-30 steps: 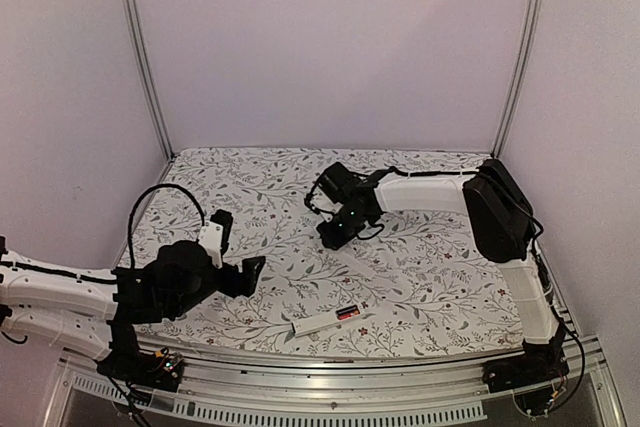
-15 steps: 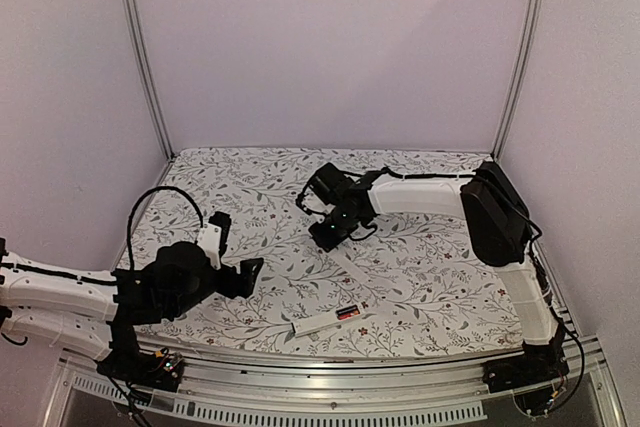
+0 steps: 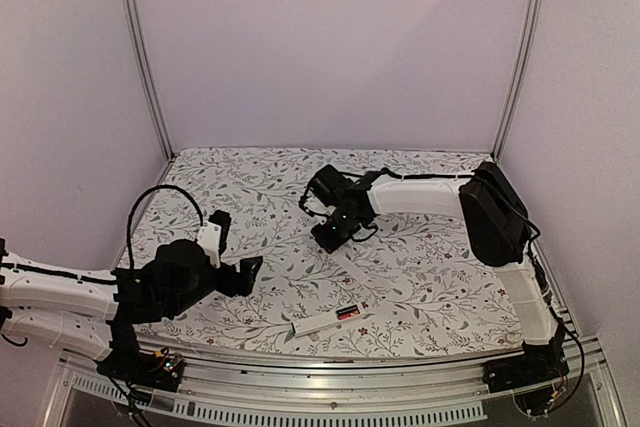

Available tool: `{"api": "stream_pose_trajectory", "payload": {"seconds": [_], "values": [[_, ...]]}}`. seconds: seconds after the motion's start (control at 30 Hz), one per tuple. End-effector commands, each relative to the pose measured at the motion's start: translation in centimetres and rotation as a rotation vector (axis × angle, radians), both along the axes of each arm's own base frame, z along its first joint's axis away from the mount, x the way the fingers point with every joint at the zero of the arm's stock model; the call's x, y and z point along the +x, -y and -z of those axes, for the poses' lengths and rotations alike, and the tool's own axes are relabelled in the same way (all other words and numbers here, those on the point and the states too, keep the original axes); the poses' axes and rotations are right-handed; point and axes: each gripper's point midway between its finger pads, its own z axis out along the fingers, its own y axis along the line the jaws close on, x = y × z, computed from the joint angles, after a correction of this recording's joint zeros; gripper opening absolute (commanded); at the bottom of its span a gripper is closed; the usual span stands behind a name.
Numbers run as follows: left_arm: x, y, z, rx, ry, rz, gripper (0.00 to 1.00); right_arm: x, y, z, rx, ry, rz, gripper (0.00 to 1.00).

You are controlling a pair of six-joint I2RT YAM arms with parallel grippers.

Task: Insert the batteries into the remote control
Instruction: Pick up the battery cover at the center of the board.

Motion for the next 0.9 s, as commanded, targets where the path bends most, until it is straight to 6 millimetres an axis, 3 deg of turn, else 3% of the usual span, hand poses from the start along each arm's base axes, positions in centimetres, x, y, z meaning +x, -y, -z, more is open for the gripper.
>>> {"api": "stream_pose_trajectory", "payload": {"seconds": [0.0, 0.37, 0.5, 0.73, 0.87], "values": [[0.3, -0.3, -0.2, -0.006, 0.01, -0.006, 0.95, -0.2, 0.3, 2.0, -0.036, -0.026, 0.014, 0.08], [0.4, -0.4, -0.3, 0.002, 0.013, -0.012, 0.95, -0.8, 0.9, 3.4, -0.06, -0.05, 0.018, 0.0], [0.4, -0.5, -0.5, -0.009, 0.012, -0.02, 0.95, -0.5, 0.7, 2.3, -0.046, -0.029, 0.021, 0.0], [0.3, -0.5, -0.9, -0.022, 0.024, -0.014, 0.95, -0.1, -0.2, -2.1, 0.007, 0.048, 0.015, 0.0], [0.5, -0.3, -0.5, 0.009, 0.011, -0.011, 0.95, -0.2, -0.5, -3.6, 0.026, 0.072, 0.01, 0.0]]}}
